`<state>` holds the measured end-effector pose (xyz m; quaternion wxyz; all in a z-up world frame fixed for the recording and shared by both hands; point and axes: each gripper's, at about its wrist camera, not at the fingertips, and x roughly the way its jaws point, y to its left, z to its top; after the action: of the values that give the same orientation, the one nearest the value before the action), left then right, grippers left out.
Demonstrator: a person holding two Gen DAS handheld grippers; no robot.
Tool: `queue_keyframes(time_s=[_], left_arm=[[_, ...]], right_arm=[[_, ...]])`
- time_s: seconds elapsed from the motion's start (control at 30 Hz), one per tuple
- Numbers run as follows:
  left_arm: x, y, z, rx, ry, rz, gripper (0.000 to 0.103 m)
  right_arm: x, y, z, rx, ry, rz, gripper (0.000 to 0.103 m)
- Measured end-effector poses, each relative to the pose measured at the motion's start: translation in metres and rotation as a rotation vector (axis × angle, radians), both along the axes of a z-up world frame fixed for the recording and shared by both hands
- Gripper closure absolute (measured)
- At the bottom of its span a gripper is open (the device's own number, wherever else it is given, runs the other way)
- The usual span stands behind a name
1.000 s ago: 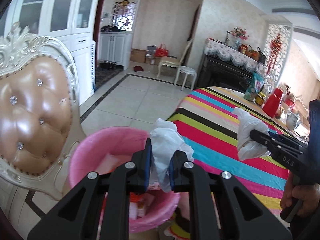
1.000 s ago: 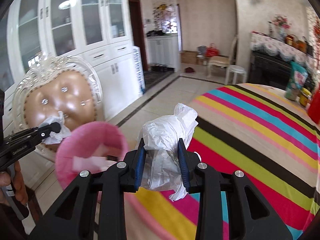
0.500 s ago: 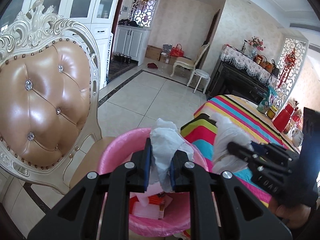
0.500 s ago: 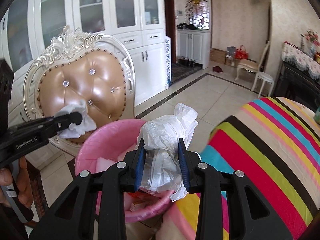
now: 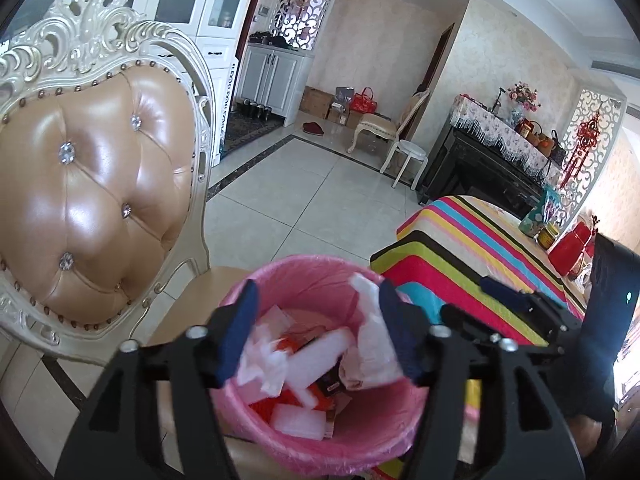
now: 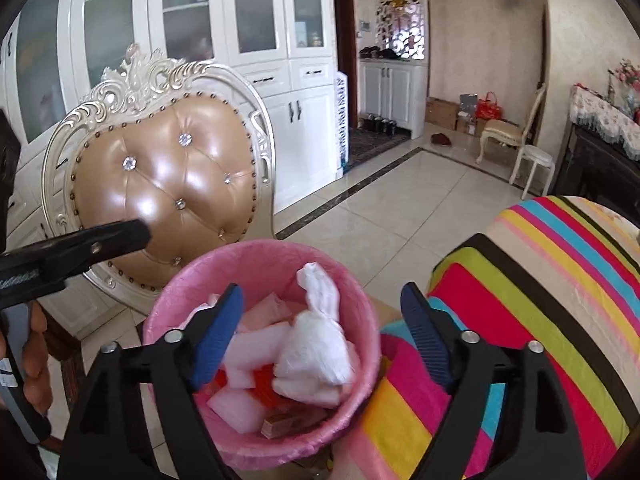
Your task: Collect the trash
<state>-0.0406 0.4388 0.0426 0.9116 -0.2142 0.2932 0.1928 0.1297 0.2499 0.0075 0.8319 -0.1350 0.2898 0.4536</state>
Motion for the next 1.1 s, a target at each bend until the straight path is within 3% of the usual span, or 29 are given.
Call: queue_keyframes(time_s=[0.03, 0.1, 0.3, 0.4, 0.7, 1.1], left_arm=[[-0.002, -0.002, 0.0, 0.007, 0.009, -0.001, 0.04], [-0.008, -0.012, 0.0, 0.025, 0.018, 0.0, 0.027], [-0.032, -0.048, 0.007, 0.082, 0.014, -0.002, 0.01], [-0.044, -0.062, 0.005, 0.081, 0.013, 0.004, 0.007], [-0.069, -0.092, -0.012, 0.112, 0.042, 0.041, 0.005], [-0.072, -0.094, -0.021, 0.13, 0.072, 0.048, 0.005]], right_arm=[[-0.001, -0.006, 0.0, -0.001, -0.013, -0.007, 0.025], [-0.002, -0.018, 0.0, 0.014, -0.006, -0.02, 0.022], [-0.014, -0.053, -0.004, 0.043, -0.004, -0.033, 0.018], [-0.024, -0.069, -0.008, 0.048, -0.004, -0.037, 0.018], [-0.046, -0.097, -0.02, 0.062, -0.013, -0.035, 0.018], [-0.055, -0.1, -0.015, 0.071, -0.022, -0.015, 0.018]])
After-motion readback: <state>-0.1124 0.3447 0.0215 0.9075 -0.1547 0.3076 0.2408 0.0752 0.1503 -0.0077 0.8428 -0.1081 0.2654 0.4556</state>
